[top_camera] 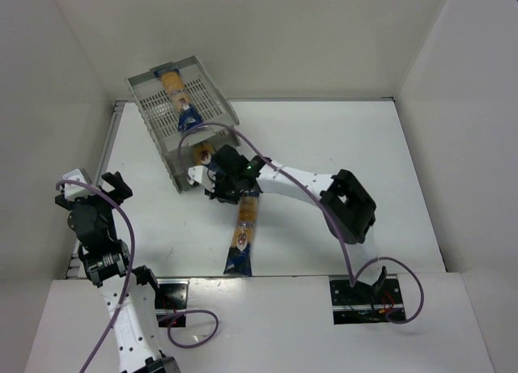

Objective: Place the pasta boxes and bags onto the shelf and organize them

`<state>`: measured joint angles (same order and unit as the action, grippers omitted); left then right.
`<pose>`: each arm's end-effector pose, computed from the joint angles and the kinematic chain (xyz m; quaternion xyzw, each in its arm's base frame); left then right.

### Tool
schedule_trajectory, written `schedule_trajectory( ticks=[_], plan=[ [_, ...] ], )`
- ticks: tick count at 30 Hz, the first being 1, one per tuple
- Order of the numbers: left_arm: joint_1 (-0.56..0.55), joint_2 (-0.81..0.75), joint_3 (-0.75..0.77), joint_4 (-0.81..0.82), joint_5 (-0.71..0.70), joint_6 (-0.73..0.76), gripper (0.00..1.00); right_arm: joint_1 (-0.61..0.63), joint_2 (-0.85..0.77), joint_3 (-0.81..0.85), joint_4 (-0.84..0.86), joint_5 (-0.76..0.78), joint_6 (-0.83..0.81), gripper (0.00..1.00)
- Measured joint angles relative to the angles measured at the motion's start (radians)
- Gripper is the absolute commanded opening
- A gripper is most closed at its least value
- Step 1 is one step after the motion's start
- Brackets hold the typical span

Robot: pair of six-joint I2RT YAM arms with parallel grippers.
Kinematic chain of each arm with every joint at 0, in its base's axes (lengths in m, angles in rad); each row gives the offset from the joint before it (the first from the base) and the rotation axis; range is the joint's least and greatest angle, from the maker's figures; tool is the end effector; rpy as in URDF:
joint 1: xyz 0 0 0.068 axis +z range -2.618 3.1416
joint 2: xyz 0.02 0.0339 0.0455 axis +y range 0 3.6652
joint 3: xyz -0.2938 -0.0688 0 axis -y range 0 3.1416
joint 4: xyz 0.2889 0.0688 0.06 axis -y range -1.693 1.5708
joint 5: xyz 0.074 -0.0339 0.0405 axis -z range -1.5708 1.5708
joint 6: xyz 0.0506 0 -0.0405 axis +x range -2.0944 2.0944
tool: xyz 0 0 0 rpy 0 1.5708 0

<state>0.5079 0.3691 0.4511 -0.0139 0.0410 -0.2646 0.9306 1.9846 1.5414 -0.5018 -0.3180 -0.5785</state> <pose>0.1349 0.0727 0.3114 -0.2432 0.6378 0.0748 0.7269 0.2838 0.4075 0.2139 -0.6790 0.6511 0.2015 0.2729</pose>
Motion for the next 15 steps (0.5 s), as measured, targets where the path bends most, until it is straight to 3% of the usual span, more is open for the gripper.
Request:
schedule_trajectory(
  ticks=[9, 12, 15],
  plan=[
    [0.001, 0.02, -0.009, 0.0, 0.005, 0.0, 0.99, -0.045, 0.3, 0.612, 0.089, 0.192, 0.15, 0.0],
    [0.002, 0.019, -0.009, 0.0, 0.005, 0.0, 0.99, -0.042, 0.293, 0.651, 0.11, 0.204, 0.188, 0.0],
    [0.002, 0.017, -0.009, 0.0, 0.005, 0.0, 0.99, -0.037, 0.206, 0.511, 0.132, 0.195, 0.186, 0.0]
  ],
)
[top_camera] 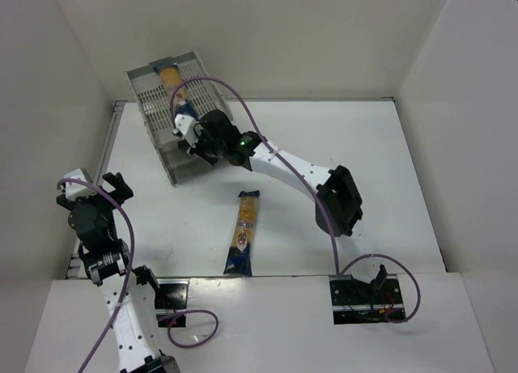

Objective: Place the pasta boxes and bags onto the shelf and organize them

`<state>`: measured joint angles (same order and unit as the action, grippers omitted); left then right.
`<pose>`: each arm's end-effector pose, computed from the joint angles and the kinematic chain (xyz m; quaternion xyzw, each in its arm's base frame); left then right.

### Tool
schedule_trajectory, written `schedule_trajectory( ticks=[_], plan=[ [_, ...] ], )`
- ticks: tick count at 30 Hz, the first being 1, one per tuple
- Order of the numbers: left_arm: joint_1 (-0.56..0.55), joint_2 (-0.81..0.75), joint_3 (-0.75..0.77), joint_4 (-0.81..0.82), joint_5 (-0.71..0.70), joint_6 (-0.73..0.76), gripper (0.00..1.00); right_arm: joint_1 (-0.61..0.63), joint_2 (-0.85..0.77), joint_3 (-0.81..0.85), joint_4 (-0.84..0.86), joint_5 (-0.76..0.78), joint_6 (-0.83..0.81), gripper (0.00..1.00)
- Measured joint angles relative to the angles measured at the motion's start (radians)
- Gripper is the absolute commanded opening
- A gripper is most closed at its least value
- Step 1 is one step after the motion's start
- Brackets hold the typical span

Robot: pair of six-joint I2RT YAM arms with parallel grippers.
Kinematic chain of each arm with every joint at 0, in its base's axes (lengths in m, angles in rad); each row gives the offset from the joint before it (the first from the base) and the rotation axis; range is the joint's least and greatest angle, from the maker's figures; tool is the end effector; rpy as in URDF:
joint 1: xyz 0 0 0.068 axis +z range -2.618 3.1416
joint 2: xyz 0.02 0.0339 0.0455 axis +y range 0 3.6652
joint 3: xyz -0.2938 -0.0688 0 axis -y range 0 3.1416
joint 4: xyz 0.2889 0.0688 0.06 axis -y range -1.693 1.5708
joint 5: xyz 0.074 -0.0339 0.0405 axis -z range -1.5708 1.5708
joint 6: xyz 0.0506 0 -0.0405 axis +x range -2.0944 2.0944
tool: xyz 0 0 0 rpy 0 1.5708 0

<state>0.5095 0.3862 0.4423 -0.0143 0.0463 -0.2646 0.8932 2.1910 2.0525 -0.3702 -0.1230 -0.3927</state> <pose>0.1385 0.0747 0.3055 -0.2457 0.6471 0.0722 0.7181 0.3673 0.4664 0.3116 -0.5409 0.6701 0.1765 0.4766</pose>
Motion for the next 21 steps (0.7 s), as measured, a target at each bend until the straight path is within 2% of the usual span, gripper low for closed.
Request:
schedule_trajectory(
  ticks=[3, 4, 5, 6, 9, 10, 14, 21],
  plan=[
    [-0.001, -0.013, -0.002, 0.001, 0.0, 0.0, 0.99, 0.012, -0.119, -0.211, -0.014, -0.027, -0.004, 0.0],
    [-0.001, -0.017, -0.002, 0.001, 0.0, 0.0, 0.99, 0.017, -0.156, -0.274, -0.026, -0.034, 0.006, 0.06],
    [-0.001, -0.021, -0.003, 0.0, 0.0, 0.0, 0.99, 0.021, -0.197, -0.34, -0.033, -0.039, 0.026, 0.22],
    [-0.002, -0.024, -0.003, 0.001, 0.0, 0.0, 0.99, 0.024, -0.239, -0.401, -0.037, -0.036, 0.053, 0.64],
    [-0.007, -0.028, -0.003, 0.001, 0.003, 0.0, 0.99, 0.034, -0.377, -0.568, -0.046, 0.0, 0.19, 0.95],
    [-0.008, -0.029, -0.005, 0.001, 0.004, 0.0, 0.99, 0.035, -0.414, -0.603, -0.049, 0.019, 0.239, 1.0],
    [-0.016, -0.036, -0.012, 0.006, 0.008, 0.0, 0.99, 0.034, -0.502, -0.697, -0.059, 0.101, 0.464, 1.0],
    [-0.073, -0.069, -0.024, 0.025, 0.01, 0.001, 0.99, 0.032, -0.401, -0.731, -0.14, 0.127, 0.791, 0.98]
  ],
)
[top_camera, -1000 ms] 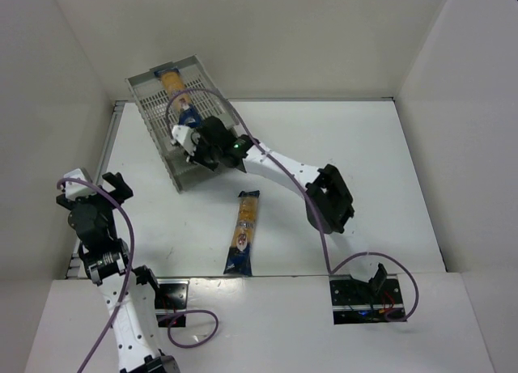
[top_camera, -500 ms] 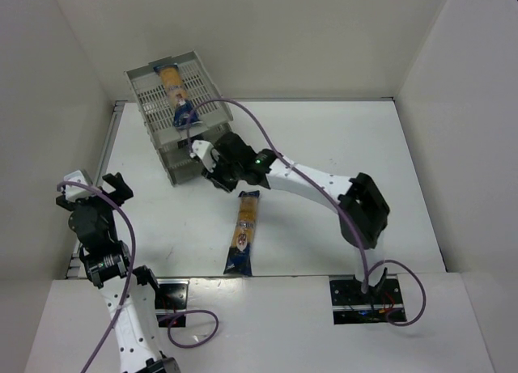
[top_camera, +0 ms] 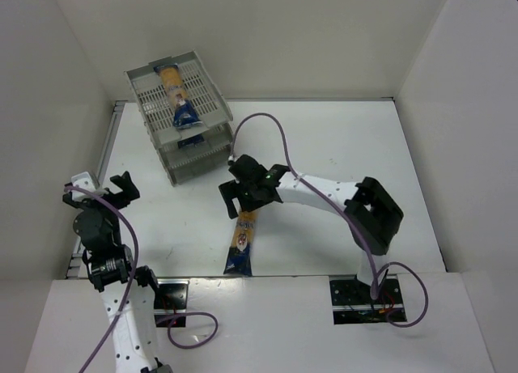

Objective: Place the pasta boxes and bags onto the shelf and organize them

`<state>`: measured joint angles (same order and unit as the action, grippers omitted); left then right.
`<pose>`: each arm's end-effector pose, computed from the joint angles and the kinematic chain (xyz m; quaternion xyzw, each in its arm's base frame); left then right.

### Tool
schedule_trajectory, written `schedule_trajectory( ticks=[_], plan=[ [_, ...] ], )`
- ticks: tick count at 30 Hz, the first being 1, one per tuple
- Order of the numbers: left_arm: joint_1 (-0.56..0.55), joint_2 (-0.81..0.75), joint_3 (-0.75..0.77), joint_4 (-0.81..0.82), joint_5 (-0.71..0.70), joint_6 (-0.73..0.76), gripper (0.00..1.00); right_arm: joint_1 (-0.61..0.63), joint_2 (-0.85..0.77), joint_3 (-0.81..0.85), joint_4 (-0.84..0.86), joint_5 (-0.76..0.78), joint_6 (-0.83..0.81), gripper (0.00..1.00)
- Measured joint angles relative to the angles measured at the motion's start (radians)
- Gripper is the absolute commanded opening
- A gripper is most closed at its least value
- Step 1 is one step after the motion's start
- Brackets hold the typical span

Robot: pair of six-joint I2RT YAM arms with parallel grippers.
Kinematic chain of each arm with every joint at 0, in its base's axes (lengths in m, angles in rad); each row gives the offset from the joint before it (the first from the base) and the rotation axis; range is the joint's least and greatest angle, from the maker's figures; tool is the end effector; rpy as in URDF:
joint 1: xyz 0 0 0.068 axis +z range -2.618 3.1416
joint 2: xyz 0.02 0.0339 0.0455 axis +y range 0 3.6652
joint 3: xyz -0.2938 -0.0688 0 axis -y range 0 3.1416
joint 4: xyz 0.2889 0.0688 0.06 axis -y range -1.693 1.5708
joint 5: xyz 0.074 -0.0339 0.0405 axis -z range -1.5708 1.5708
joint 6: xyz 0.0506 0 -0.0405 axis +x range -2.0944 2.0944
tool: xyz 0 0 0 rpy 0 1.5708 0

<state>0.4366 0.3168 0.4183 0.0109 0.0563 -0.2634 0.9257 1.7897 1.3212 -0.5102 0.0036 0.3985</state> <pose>0.1334 0.0591 0.3080 -0.2087 0.6328 0.0458 0.7442 0.2636 0.3500 0.2200 -0.2487 0.9236 0.1780 0.2312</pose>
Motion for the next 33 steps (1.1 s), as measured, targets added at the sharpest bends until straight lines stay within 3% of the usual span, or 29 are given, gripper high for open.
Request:
schedule_trajectory(
  ticks=[8, 11, 12, 13, 14, 15, 16, 22, 23, 24, 27, 33],
  plan=[
    [-0.075, -0.012, 0.0, 0.009, 0.0, 0.002, 0.99, 0.041, 0.129, -0.007, -0.091, 0.009, 0.194, 0.91],
    [-0.093, -0.012, 0.0, 0.01, 0.0, 0.002, 0.99, 0.057, 0.135, -0.027, -0.08, -0.018, 0.222, 0.8],
    [-0.095, -0.012, 0.0, 0.01, 0.0, 0.002, 0.99, 0.061, 0.135, -0.027, -0.075, -0.024, 0.217, 0.69],
    [-0.095, -0.012, 0.0, 0.01, 0.0, 0.002, 0.99, 0.064, 0.139, -0.027, -0.069, -0.024, 0.211, 0.34],
    [-0.095, -0.012, 0.0, 0.011, 0.0, 0.002, 0.99, 0.065, 0.144, -0.026, -0.063, -0.024, 0.203, 0.16],
    [-0.095, -0.012, 0.0, 0.011, 0.0, 0.002, 0.99, 0.064, 0.144, -0.02, -0.056, -0.03, 0.211, 0.02],
    [-0.095, -0.012, 0.0, 0.011, 0.0, 0.002, 0.99, 0.065, 0.142, -0.011, -0.045, -0.037, 0.158, 0.0],
    [-0.086, -0.014, 0.0, 0.012, -0.001, 0.002, 0.99, 0.097, 0.142, -0.028, 0.103, 0.064, -0.115, 0.0],
    [-0.084, -0.015, 0.0, 0.012, -0.002, 0.002, 0.99, 0.1, 0.141, -0.036, 0.134, 0.091, -0.167, 0.29],
    [-0.082, -0.016, 0.0, 0.012, -0.002, 0.002, 0.99, 0.1, 0.14, -0.043, 0.16, 0.115, -0.212, 0.48],
    [-0.078, -0.023, 0.0, 0.012, -0.002, 0.002, 0.99, 0.092, 0.13, -0.08, 0.208, 0.137, -0.296, 0.78],
    [-0.078, -0.028, 0.0, 0.012, -0.003, 0.002, 0.99, 0.077, 0.061, -0.192, 0.21, 0.132, -0.36, 0.86]
  ],
)
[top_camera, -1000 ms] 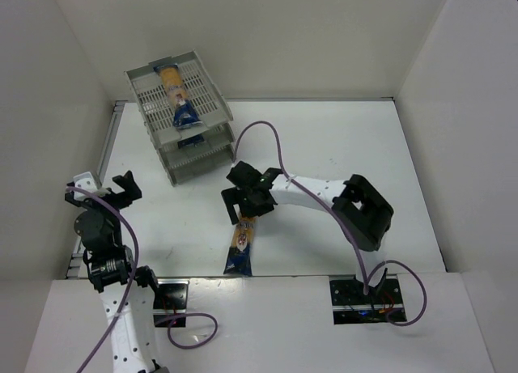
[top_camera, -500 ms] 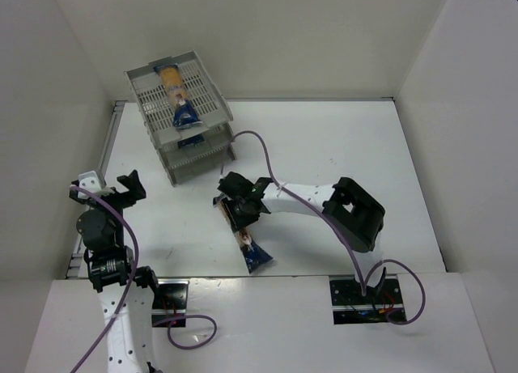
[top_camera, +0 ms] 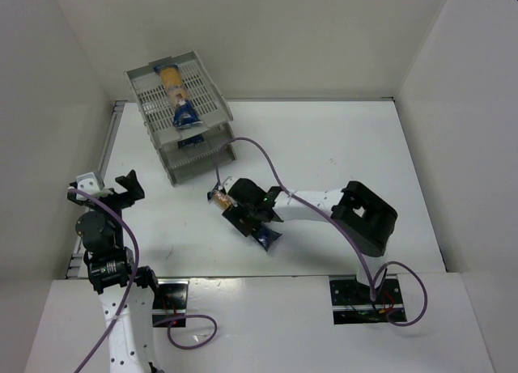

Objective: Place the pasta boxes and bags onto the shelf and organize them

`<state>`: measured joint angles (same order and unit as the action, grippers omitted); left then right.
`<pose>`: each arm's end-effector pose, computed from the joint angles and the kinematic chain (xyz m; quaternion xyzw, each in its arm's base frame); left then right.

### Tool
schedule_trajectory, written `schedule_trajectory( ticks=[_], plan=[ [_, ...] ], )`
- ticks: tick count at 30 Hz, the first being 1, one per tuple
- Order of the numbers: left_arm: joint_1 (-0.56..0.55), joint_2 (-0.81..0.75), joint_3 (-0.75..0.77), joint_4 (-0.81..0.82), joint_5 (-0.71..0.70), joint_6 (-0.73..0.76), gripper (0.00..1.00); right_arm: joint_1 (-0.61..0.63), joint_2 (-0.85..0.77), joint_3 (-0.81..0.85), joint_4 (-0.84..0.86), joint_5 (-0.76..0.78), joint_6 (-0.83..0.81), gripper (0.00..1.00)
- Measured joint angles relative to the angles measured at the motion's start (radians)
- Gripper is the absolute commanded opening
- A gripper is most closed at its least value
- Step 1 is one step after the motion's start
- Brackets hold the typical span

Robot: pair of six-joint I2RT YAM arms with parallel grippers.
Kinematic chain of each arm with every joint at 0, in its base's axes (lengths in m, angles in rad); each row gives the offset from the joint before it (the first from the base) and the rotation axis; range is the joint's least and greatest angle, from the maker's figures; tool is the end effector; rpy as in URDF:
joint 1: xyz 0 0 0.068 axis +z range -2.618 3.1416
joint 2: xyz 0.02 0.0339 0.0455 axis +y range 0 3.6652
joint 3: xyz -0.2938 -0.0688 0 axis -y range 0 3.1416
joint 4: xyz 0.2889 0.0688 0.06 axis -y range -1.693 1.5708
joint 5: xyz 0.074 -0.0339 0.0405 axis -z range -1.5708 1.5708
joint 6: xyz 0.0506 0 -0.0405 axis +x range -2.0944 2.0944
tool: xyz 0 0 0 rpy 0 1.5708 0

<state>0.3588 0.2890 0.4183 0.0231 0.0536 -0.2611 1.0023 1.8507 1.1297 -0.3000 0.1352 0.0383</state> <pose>0.1322 0.0467 0.3129 -0.1792 0.6262 0.0196 0.7586 0.2333 0.3525 0.1444 -0.4289 0.8594 0.0782 0.2673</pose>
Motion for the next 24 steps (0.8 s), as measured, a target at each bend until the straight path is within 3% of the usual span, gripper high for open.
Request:
schedule_trajectory(
  ticks=[3, 6, 7, 8, 11, 16, 24],
  plan=[
    [0.0, 0.0, 0.0, 0.0, 0.0, 0.0, 0.99, 0.0, -0.037, -0.047, 0.0, -0.027, -0.014, 0.86],
    [0.0, 0.0, 0.0, 0.0, 0.0, 0.0, 0.99, -0.001, -0.04, -0.053, 0.0, -0.092, -0.034, 0.72],
    [0.0, 0.0, 0.0, 0.0, 0.001, 0.0, 0.99, -0.001, -0.038, -0.051, -0.002, -0.113, -0.042, 0.64],
    [0.0, 0.0, 0.0, 0.0, 0.001, 0.0, 0.99, -0.001, -0.033, -0.047, -0.003, -0.119, -0.053, 0.41],
    [0.003, 0.0, 0.0, 0.0, 0.001, 0.0, 0.99, -0.007, -0.01, -0.003, -0.005, -0.136, -0.07, 0.0],
    [0.009, 0.001, 0.0, 0.0, 0.001, 0.0, 0.99, -0.004, 0.047, 0.069, 0.021, -0.148, -0.069, 0.0],
    [0.01, 0.001, 0.0, 0.0, 0.0, 0.0, 0.99, -0.004, 0.019, 0.074, 0.015, -0.13, 0.063, 0.0]
  ],
)
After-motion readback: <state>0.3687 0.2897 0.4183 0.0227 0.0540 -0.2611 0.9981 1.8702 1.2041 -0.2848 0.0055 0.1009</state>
